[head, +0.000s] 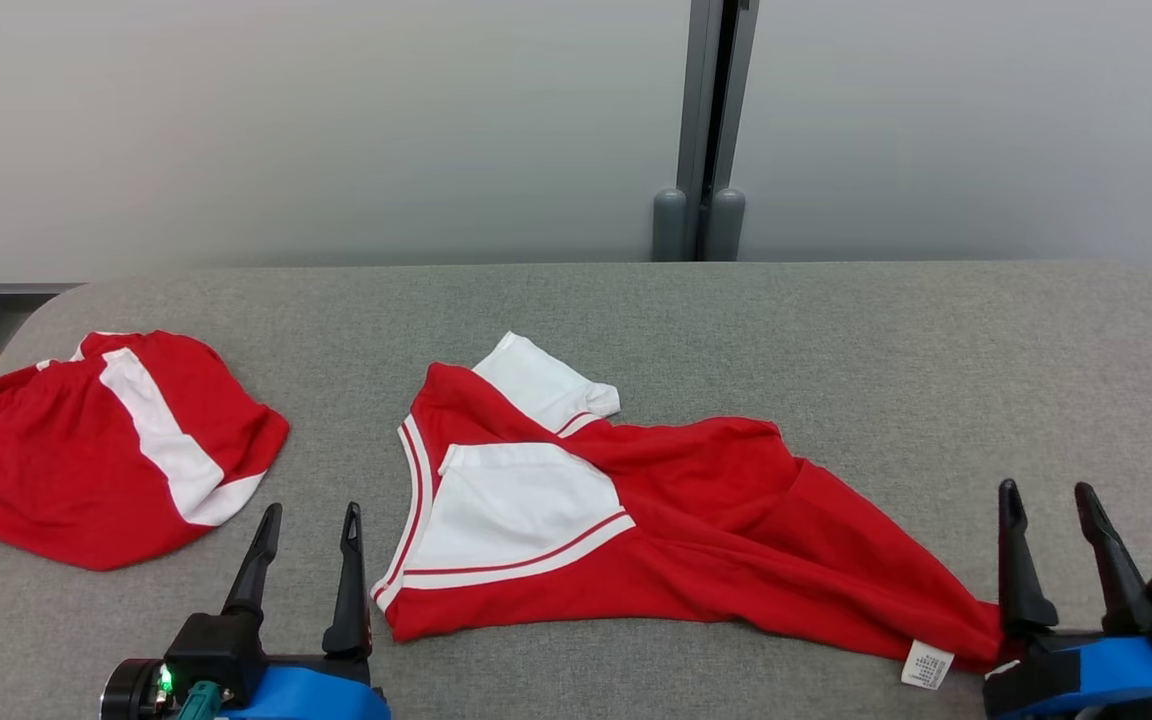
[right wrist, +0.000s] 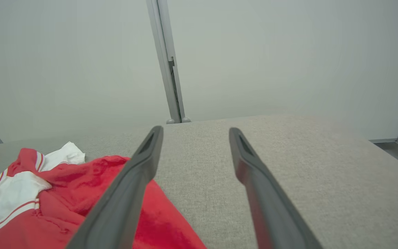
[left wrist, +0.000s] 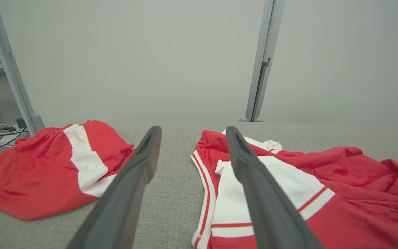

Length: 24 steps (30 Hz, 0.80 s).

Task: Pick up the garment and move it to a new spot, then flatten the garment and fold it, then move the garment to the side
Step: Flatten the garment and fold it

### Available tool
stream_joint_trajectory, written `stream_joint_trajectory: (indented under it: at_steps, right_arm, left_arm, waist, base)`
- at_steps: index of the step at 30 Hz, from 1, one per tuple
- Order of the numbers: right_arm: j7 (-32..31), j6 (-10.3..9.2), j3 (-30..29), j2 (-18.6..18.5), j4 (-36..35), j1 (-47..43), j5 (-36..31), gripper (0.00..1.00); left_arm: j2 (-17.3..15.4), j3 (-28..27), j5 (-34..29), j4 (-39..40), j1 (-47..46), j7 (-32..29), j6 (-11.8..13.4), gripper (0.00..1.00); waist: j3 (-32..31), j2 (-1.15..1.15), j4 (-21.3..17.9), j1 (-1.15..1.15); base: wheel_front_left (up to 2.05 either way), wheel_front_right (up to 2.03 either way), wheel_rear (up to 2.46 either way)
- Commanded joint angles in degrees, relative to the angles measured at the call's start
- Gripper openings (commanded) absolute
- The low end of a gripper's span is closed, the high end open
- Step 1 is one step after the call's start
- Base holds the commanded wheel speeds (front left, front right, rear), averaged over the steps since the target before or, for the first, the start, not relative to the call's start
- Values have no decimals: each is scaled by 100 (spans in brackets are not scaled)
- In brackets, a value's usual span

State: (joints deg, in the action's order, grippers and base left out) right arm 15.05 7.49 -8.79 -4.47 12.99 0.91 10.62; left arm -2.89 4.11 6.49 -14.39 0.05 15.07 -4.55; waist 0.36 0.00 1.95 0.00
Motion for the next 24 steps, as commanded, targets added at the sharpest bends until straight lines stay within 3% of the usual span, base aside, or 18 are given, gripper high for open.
stream_joint_trajectory:
  at_steps: [1,7,12,24]
  right_arm:
    - [19,1,59,28,-97,-41,-51,100]
    - [20,1,616,130,-476,-217,-306,100]
    - [20,1,966,156,-389,-413,-225,100]
    - [20,1,1161,157,-207,-251,-153,100]
  left_arm:
    - [2,-21,-12,14,45,15,-5,100]
    - [2,-48,-41,29,72,15,-13,100]
    - [2,-63,-43,28,76,15,-17,100]
    - [-38,-35,-147,-118,-359,15,-108,100]
  waist:
    - [-2,0,10,0]
    - [-28,0,72,0]
    - [-43,0,114,0]
    - [33,0,0,0]
  base:
    - [0,0,0]
    - [0,0,0]
    - [0,0,0]
    - [0,0,0]
